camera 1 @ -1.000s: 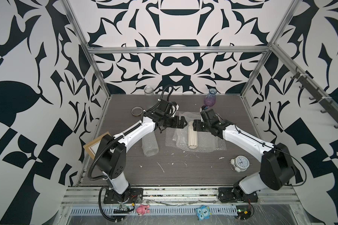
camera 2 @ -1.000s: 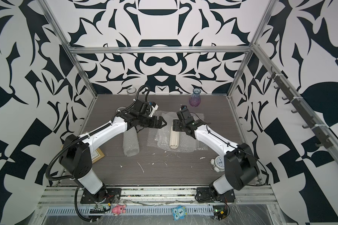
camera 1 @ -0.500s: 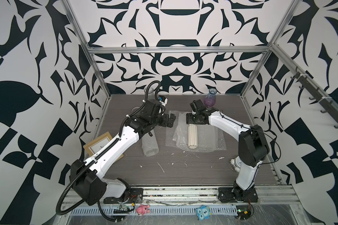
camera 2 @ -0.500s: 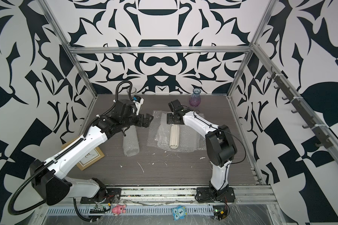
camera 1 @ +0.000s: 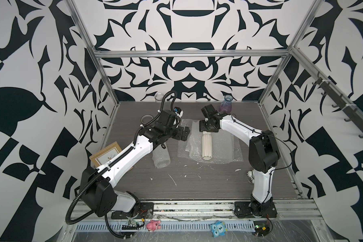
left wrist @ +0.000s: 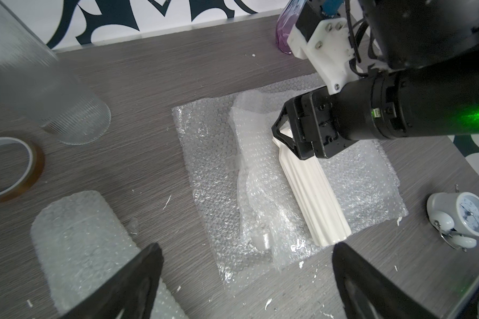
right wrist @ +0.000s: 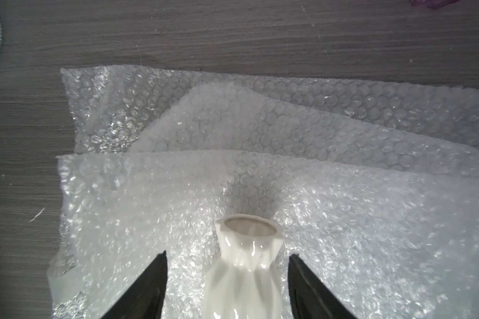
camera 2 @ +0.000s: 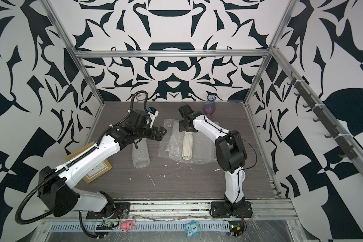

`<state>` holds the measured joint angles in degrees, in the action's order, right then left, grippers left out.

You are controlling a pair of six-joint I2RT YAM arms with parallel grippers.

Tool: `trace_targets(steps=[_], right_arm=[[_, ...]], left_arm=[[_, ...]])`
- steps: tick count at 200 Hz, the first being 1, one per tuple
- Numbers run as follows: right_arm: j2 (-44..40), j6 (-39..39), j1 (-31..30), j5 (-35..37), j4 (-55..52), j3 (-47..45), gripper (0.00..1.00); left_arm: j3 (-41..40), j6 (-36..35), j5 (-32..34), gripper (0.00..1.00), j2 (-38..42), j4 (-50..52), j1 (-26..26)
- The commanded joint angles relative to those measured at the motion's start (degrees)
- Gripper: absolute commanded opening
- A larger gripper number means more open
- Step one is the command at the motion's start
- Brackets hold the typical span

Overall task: Unwrap the vase from the bubble wrap
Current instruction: Pick up the vase from the bubble wrap.

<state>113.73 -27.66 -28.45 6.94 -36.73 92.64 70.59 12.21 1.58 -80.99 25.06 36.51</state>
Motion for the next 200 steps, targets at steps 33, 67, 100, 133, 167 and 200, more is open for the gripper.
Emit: trace_targets(steps=[33, 67, 100, 133, 167, 200], right_arm=[[0.3, -1.2, 1.5, 0.3, -0.5, -0.6, 0.71], [0.4, -1.8, 2.9, -3.1, 1.7, -3.4, 0.71], [1.4, -2.5, 3.8, -5.6, 2.7, -4.5, 0.72], [3.1, -3.9, 3.9, -8.4, 4.1, -4.5, 0.71], [4.5, -4.7, 3.9, -9.7, 4.8, -4.0, 0.71], [6.7, -5.6, 4.0, -11.2, 5.6, -2.3, 0.70]], left_arm=[[0.3, 1.4, -2.6, 0.99, -1.2, -0.6, 0.2], [0.3, 2.0, -4.2, 0.99, -1.5, -0.4, 0.4], [0.0, 1.9, -3.9, 0.99, -1.4, -0.7, 0.6], [0.0, 2.0, -4.0, 0.99, -1.5, -0.7, 0.7], [0.0, 2.1, -3.9, 0.99, -1.5, -0.6, 0.7], [-0.1, 2.1, -3.7, 0.99, -1.7, -0.6, 0.7]])
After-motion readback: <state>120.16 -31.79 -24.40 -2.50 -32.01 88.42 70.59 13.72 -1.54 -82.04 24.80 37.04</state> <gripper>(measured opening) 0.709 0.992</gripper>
